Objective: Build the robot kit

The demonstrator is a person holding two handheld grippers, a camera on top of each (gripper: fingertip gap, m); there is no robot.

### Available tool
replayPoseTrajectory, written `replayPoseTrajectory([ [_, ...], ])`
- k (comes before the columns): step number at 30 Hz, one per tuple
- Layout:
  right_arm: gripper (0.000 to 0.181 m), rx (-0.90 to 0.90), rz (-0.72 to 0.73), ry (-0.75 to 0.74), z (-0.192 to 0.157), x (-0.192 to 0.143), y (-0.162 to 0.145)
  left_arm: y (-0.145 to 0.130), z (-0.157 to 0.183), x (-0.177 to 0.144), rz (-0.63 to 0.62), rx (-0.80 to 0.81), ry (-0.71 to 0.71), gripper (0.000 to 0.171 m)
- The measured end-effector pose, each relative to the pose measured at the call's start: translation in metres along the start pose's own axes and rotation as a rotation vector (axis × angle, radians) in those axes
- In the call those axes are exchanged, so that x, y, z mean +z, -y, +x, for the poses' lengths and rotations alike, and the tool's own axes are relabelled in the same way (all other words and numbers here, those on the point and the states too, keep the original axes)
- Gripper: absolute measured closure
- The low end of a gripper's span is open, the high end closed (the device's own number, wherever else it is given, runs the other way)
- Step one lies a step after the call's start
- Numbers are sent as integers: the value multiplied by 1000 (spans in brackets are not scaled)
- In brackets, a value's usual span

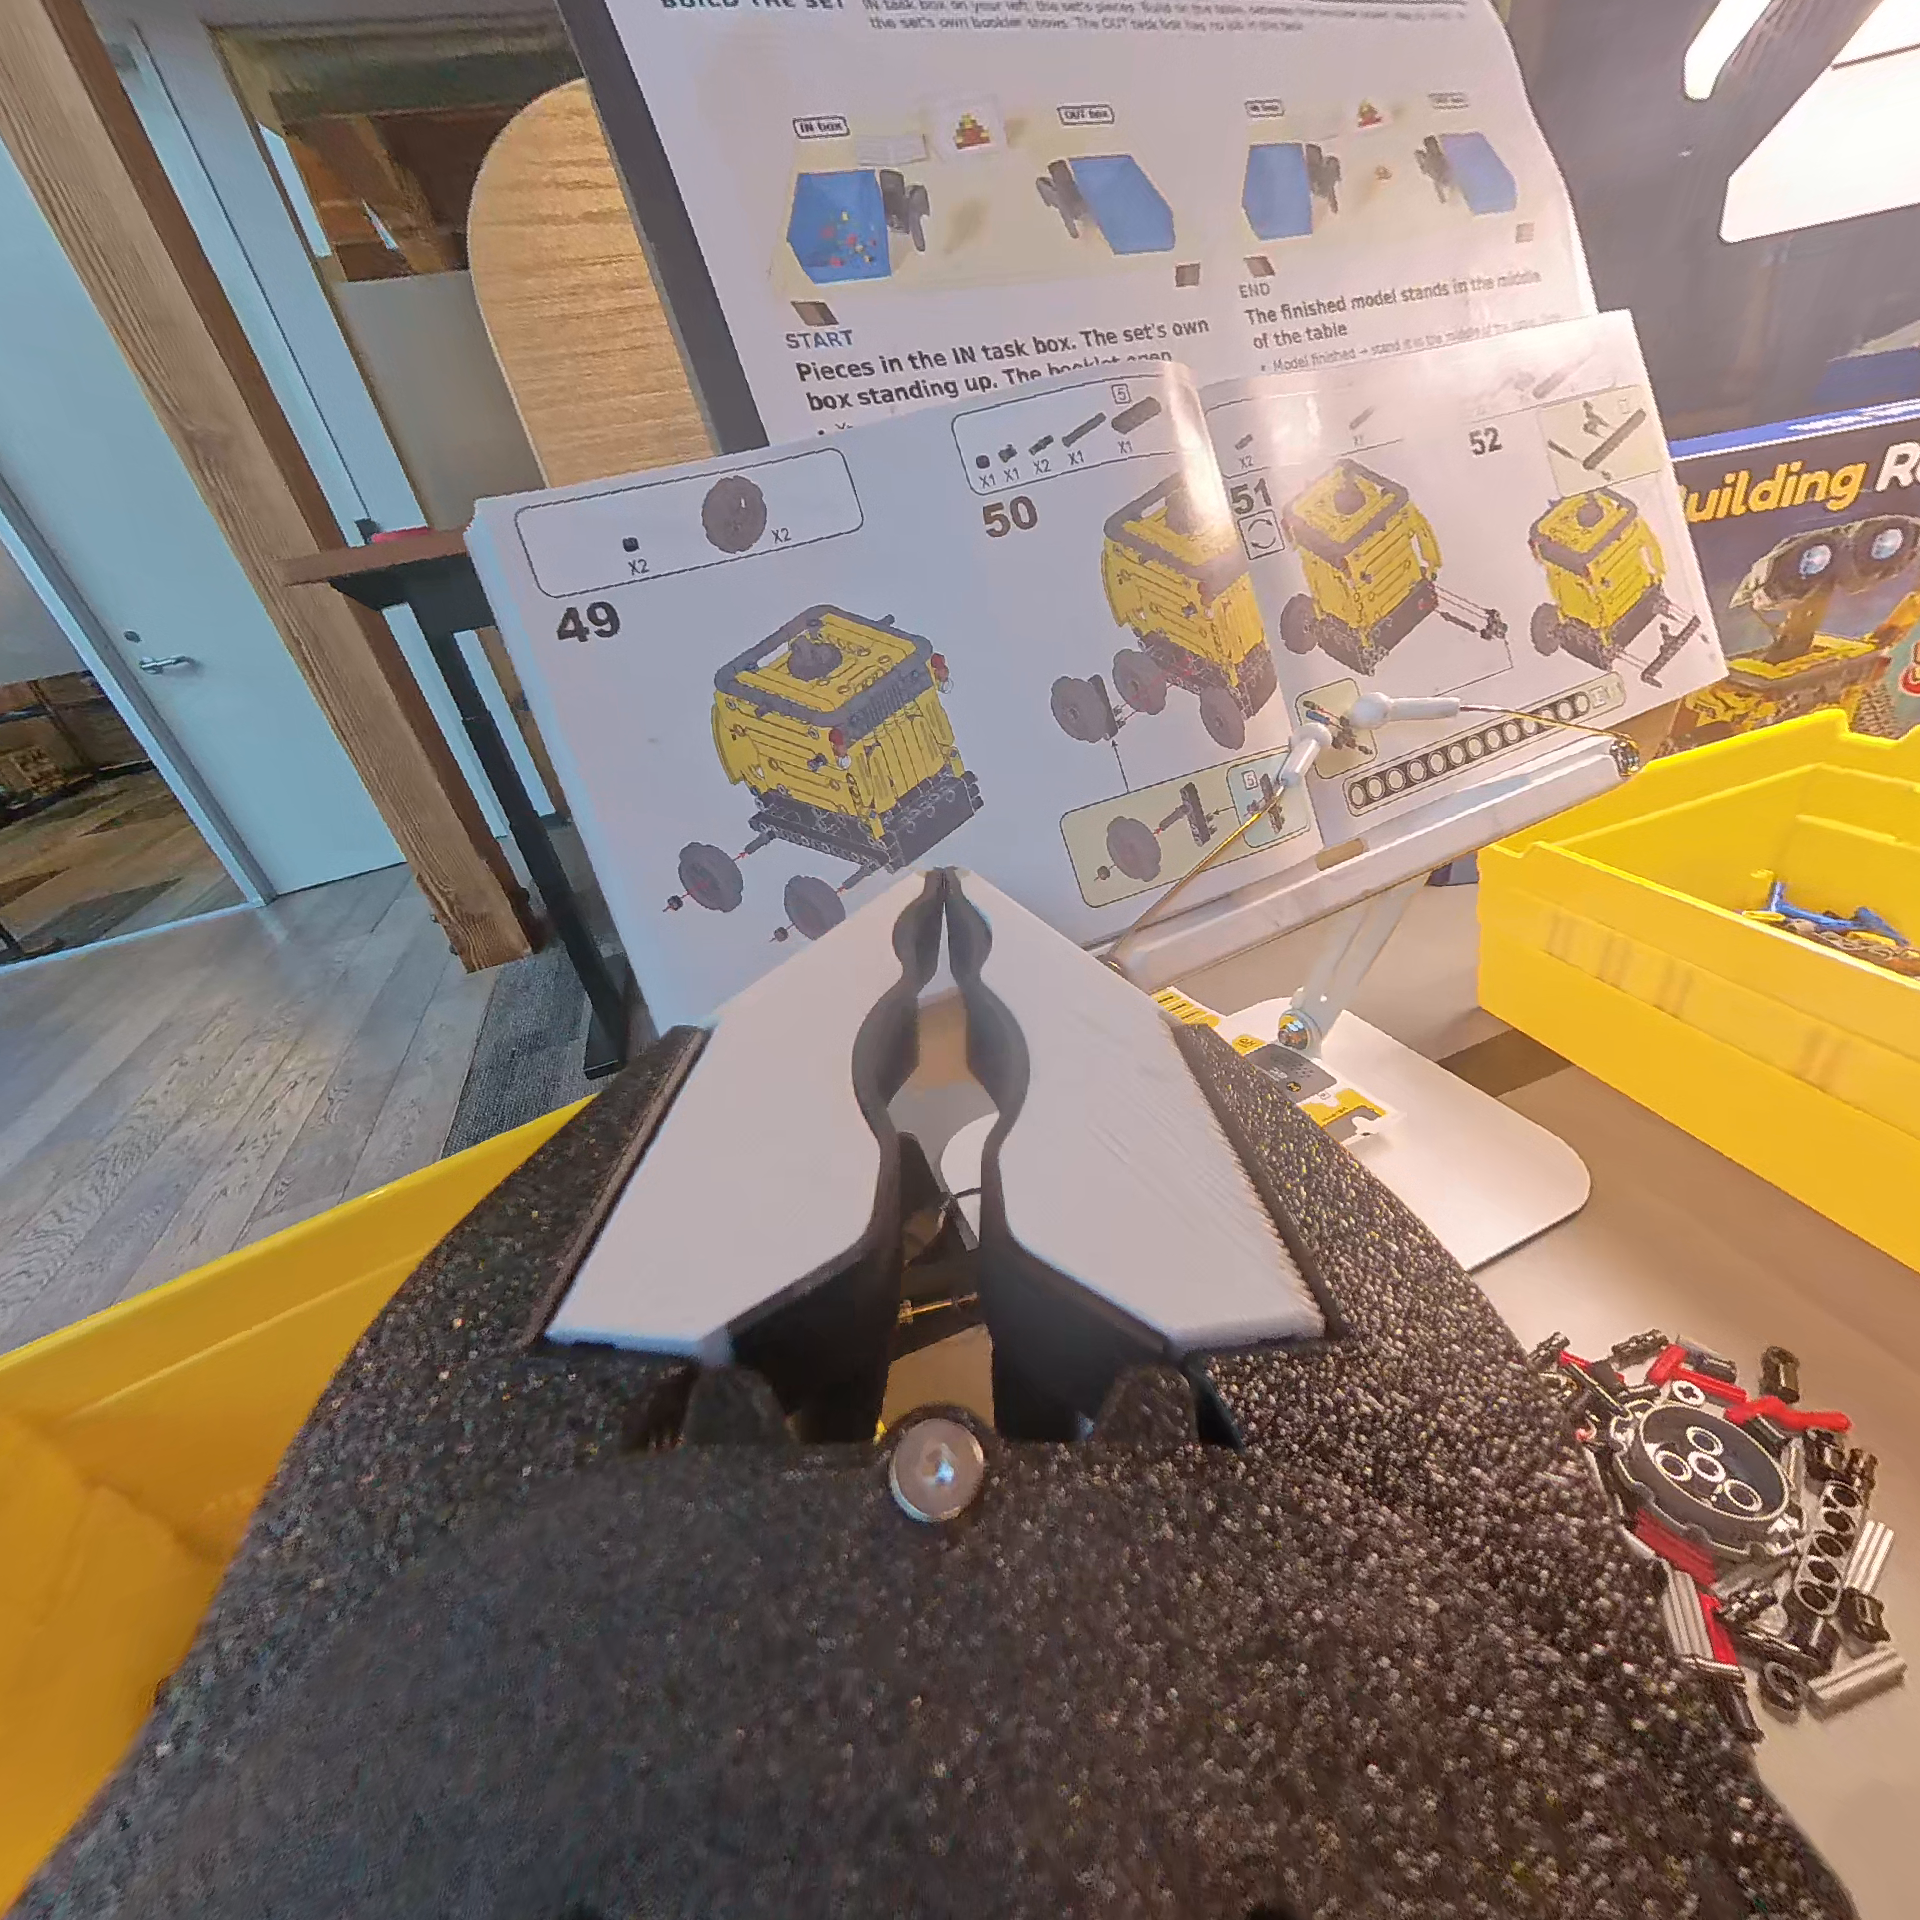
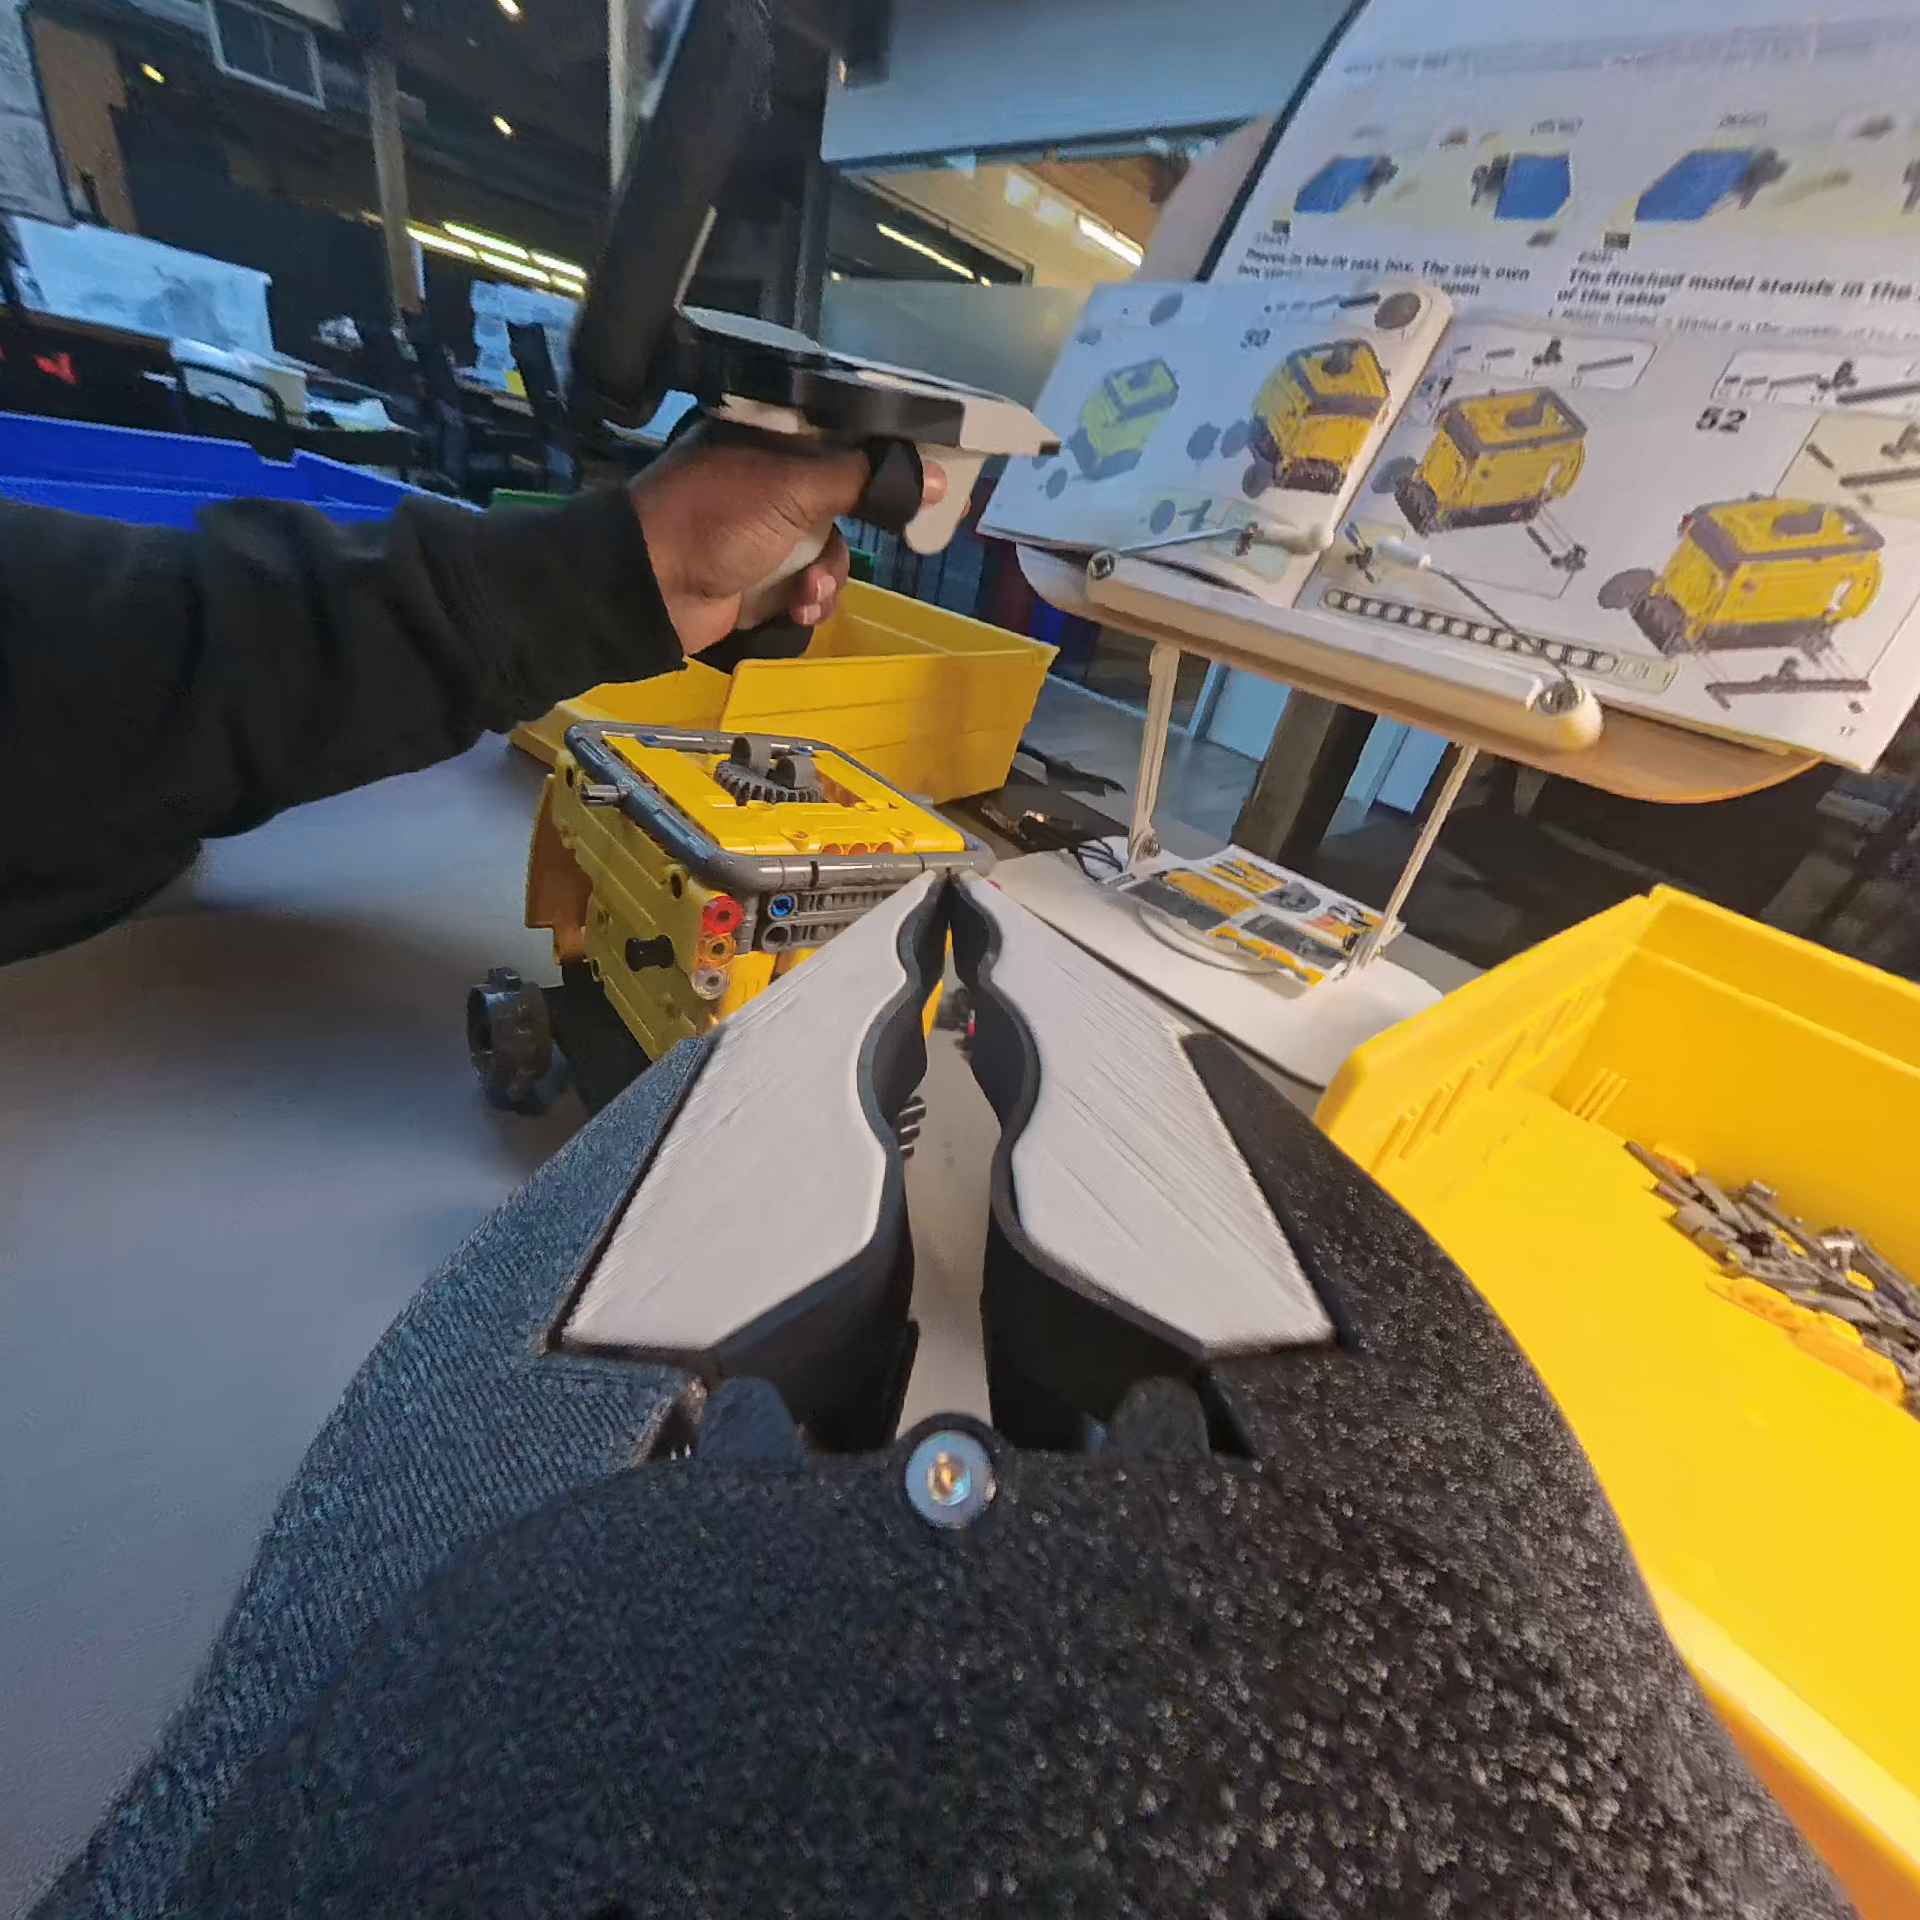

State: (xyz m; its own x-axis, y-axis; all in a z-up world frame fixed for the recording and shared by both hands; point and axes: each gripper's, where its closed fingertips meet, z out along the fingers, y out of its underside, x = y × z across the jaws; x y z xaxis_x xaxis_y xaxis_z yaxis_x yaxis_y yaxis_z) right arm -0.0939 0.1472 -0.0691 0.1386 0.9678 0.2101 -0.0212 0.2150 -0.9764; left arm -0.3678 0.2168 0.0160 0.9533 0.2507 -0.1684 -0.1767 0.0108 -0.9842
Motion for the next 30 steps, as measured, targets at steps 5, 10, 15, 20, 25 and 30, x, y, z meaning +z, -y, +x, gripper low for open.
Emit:
replayPoseTrajectory([
  [5, 181, -54, 76, 11, -3, -4, 11, 2, 9, -1, 2, 16, -16, 171],
  [10, 181, -31, 69, -37, 8, -6, 11, 3, 17, -1, 0, 28, -31, 171],
  [15, 181, 3, 36, -65, 14, -3, 4, 1, 34, 10, -63, 84, -82, 171],
  [20, 181, -10, 24, -56, 11, -2, 3, -5, 51, 35, -152, 168, -122, 171],
  [25, 181, -10, 16, -39, 7, -2, 3, -14, 59, 48, -205, 220, -129, 171],
  [30, 181, 11, 7, -31, 7, -1, 0, -24, 65, 44, -265, 317, -164, 171],
])
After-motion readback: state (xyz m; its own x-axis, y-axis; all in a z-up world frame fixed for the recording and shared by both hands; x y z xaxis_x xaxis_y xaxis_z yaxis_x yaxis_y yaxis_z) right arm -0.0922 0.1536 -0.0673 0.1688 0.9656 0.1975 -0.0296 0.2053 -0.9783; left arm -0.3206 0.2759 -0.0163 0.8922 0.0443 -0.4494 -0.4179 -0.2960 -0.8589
